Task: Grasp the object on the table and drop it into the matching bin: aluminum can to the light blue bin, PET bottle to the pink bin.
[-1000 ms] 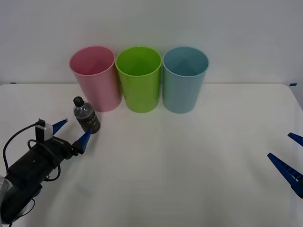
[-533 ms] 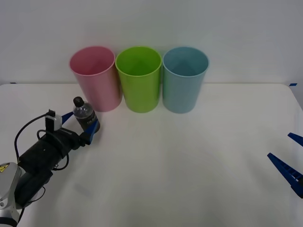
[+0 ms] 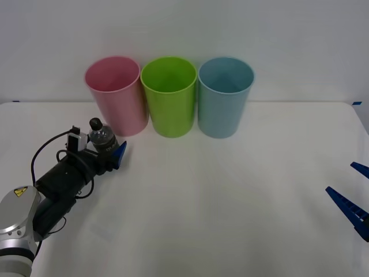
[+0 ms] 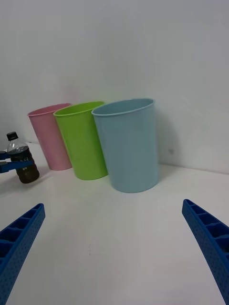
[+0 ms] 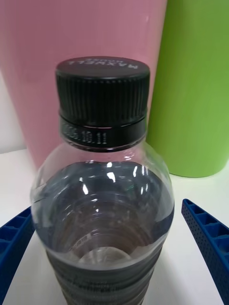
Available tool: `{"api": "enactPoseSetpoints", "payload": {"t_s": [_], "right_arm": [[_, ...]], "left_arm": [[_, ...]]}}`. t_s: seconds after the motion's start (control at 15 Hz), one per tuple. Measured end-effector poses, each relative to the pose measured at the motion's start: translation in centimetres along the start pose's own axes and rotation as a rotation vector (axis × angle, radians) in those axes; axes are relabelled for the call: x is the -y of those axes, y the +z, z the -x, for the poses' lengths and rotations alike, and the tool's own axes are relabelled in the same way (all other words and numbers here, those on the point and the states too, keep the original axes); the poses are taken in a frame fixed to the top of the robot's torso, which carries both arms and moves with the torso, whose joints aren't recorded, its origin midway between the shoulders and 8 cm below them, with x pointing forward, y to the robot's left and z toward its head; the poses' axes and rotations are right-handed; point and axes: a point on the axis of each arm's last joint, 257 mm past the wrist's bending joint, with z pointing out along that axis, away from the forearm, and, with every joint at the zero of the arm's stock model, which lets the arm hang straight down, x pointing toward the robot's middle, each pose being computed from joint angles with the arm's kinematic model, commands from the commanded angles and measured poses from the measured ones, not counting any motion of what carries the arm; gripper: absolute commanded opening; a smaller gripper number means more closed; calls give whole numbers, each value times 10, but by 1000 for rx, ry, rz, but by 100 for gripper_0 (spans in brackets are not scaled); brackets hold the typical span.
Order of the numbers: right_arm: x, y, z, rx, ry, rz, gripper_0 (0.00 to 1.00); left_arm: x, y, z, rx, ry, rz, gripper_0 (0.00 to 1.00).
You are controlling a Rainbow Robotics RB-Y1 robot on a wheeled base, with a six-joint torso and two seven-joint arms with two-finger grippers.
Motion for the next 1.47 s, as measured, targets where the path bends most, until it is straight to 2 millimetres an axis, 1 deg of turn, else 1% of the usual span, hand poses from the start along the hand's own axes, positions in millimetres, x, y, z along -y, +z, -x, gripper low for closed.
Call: {"api": "enactPoseSetpoints", "payload": {"t_s": [0.2,0.27,0.33,0.4,0.87,1.0,1.07,1.2,1.47], "right_arm": [[0,0,0,0,0,0,100],[0,0,0,0,0,0,100],[0,0,0,0,0,0,100],[0,0,0,0,0,0,100],[0,0,0,0,0,0,100],[0,0,0,0,0,0,100],[0,0,0,0,0,0,100],[0,0,0,0,0,0,100],[0,0,0,0,0,0,100]], "left_arm": [[2,3,-1,-1,1,7,100],[2,3,0,-1,1,9,88],[2,3,0,0,1,11,27],[1,3,0,0,1,13,0],[-1,4,1,0,5,20,0],[0,1,1,4,2,6,0],[-1,-3,3,10,2,-8,0],[-5,-16,14,32,5,-35,0],[-10,-54,37,87,-8,-62,0]]}}
